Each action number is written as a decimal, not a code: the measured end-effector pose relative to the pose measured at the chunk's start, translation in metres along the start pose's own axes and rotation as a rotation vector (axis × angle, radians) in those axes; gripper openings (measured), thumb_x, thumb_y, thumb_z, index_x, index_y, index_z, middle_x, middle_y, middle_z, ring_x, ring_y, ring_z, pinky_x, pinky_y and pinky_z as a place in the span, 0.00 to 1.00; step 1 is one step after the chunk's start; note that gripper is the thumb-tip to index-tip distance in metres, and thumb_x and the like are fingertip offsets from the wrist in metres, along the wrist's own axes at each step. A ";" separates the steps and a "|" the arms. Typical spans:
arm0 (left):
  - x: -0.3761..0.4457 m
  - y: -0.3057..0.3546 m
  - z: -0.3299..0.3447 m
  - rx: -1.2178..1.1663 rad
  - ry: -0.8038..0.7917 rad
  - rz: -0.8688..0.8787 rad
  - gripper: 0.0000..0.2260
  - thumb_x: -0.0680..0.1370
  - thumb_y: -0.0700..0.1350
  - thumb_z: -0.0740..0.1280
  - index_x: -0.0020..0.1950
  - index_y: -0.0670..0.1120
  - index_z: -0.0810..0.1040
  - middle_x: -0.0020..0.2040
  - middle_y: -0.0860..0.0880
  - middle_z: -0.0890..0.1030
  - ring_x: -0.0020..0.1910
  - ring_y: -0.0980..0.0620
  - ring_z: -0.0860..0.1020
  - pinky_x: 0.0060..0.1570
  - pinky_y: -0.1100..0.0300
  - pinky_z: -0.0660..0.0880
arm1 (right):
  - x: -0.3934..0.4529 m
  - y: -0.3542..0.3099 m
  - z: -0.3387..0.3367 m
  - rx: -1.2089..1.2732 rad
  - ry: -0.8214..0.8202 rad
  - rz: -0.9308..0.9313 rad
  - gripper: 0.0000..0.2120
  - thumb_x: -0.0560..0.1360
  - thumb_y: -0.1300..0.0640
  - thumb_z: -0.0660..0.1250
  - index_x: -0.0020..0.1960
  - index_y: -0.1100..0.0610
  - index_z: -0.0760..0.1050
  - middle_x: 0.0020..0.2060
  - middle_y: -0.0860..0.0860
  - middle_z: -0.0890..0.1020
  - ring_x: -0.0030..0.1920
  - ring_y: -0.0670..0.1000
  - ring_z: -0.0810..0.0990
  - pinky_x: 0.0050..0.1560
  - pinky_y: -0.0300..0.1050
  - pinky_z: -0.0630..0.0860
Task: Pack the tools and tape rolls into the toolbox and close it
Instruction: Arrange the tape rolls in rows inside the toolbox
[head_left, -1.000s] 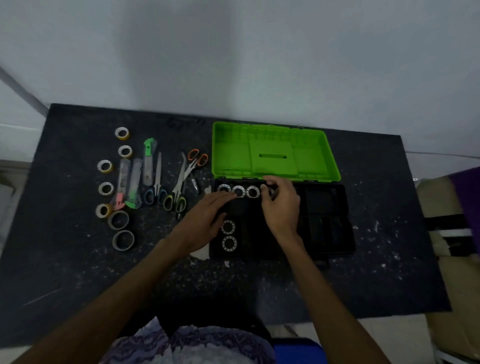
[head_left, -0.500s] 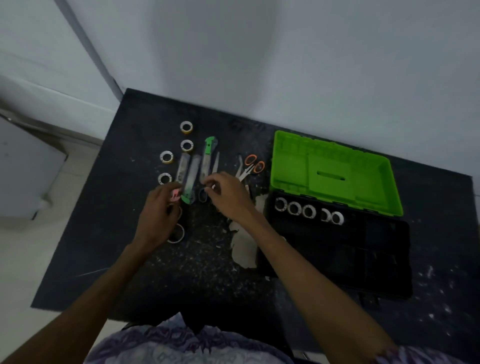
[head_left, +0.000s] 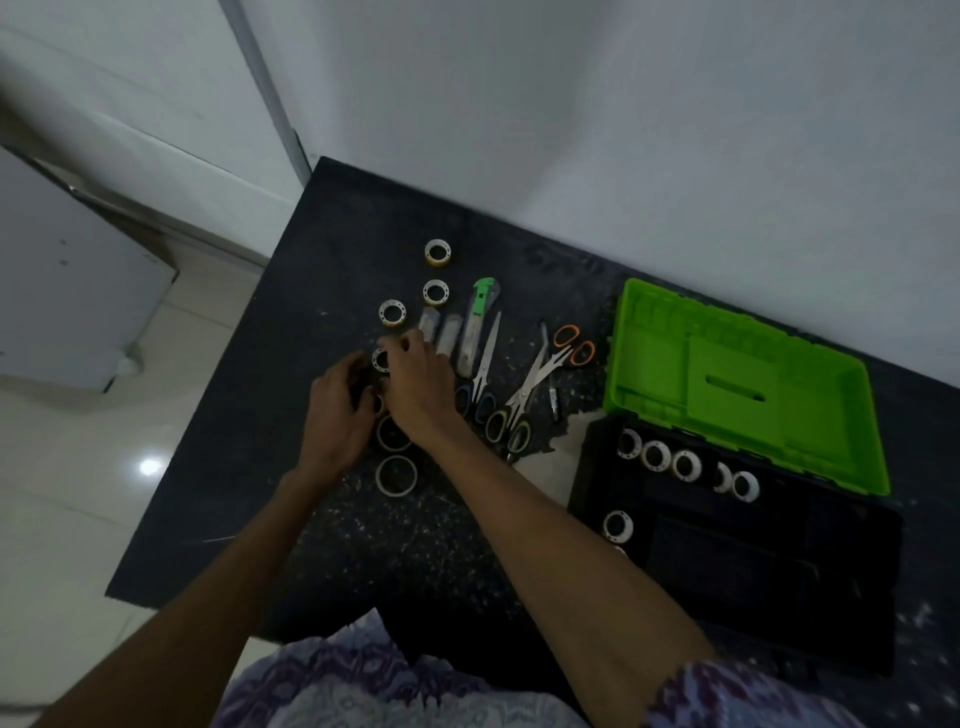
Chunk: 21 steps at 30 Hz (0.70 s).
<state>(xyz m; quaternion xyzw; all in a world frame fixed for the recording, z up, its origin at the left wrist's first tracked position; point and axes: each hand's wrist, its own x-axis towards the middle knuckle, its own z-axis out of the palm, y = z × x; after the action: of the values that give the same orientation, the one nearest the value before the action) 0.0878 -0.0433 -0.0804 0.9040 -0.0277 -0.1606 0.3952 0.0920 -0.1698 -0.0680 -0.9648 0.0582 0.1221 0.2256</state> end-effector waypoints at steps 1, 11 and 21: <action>0.001 0.000 0.001 -0.008 -0.015 0.013 0.23 0.72 0.42 0.61 0.68 0.46 0.72 0.62 0.47 0.79 0.61 0.49 0.77 0.60 0.46 0.75 | 0.000 0.000 0.002 0.001 0.014 0.003 0.20 0.78 0.59 0.66 0.69 0.56 0.69 0.64 0.58 0.72 0.60 0.61 0.75 0.57 0.56 0.72; -0.014 0.031 0.001 -0.137 0.097 0.109 0.13 0.81 0.42 0.60 0.66 0.48 0.72 0.61 0.49 0.78 0.58 0.53 0.76 0.56 0.57 0.75 | -0.021 0.017 -0.021 0.269 0.206 -0.007 0.16 0.77 0.53 0.69 0.64 0.55 0.75 0.59 0.55 0.75 0.53 0.58 0.78 0.54 0.55 0.75; -0.063 0.124 0.073 -0.253 -0.045 0.307 0.13 0.81 0.44 0.62 0.66 0.47 0.72 0.62 0.50 0.77 0.58 0.55 0.76 0.55 0.64 0.74 | -0.118 0.103 -0.091 0.468 0.538 0.197 0.15 0.73 0.54 0.71 0.59 0.51 0.77 0.55 0.50 0.76 0.52 0.52 0.78 0.51 0.51 0.77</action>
<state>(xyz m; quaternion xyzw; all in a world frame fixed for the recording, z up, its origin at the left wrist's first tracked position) 0.0146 -0.1681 -0.0201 0.8286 -0.1537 -0.1208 0.5246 -0.0193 -0.2960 -0.0013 -0.8744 0.2342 -0.1314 0.4041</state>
